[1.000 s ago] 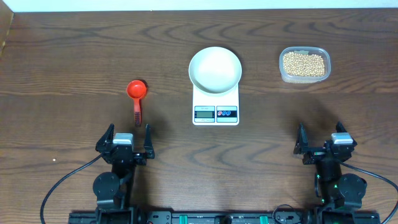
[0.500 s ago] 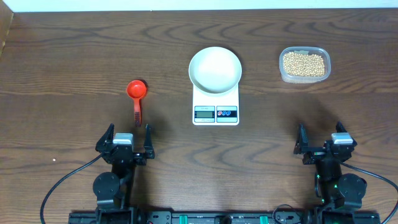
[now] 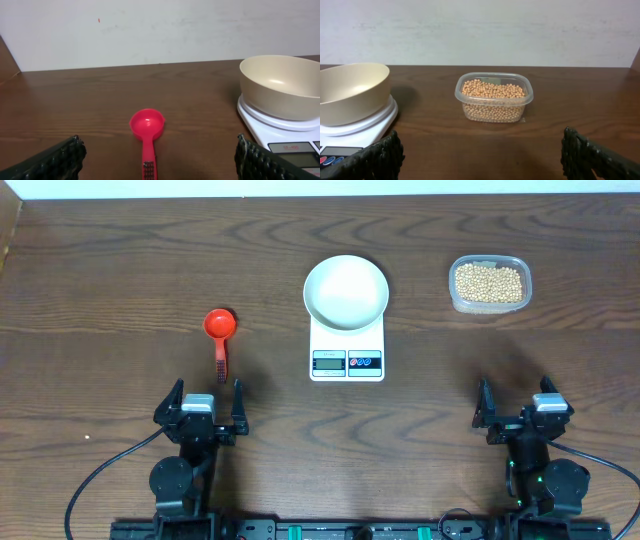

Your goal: Scoop item into bowl and weigh 50g on scale

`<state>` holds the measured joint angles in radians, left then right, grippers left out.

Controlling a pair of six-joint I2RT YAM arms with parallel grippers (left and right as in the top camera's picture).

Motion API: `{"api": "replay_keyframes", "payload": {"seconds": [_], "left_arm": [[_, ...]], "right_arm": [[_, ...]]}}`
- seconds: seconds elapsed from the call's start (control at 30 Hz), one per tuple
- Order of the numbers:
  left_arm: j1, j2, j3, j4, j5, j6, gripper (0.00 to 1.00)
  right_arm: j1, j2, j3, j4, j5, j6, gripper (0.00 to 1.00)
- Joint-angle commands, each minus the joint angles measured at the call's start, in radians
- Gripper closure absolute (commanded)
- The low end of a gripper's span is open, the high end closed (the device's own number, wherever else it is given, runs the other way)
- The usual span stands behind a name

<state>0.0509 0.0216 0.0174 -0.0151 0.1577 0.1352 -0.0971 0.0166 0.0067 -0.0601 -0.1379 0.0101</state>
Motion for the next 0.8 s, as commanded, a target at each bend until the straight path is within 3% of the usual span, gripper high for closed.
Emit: {"api": "replay_keyframes", "payload": {"seconds": [0.0, 0.2, 0.4, 0.6, 0.77], "left_arm": [[0.004, 0.003, -0.013, -0.005, 0.007, 0.002, 0.02], [0.006, 0.076, 0.042, -0.028, 0.006, -0.021, 0.02], [0.006, 0.363, 0.244, -0.032, 0.006, -0.020, 0.02], [0.006, 0.800, 0.587, -0.151, 0.010, -0.020, 0.02], [0.020, 1.171, 0.988, -0.399, 0.022, -0.024, 0.02]], "right_arm": [[-0.006, -0.007, -0.001, -0.004, 0.001, -0.005, 0.01], [-0.006, -0.007, -0.001, -0.004, 0.001, -0.004, 0.01], [-0.006, -0.007, -0.001, -0.004, 0.001, -0.005, 0.01], [-0.006, -0.007, -0.001, -0.004, 0.001, -0.004, 0.01], [-0.006, -0.007, -0.001, -0.004, 0.001, -0.005, 0.01]]}}
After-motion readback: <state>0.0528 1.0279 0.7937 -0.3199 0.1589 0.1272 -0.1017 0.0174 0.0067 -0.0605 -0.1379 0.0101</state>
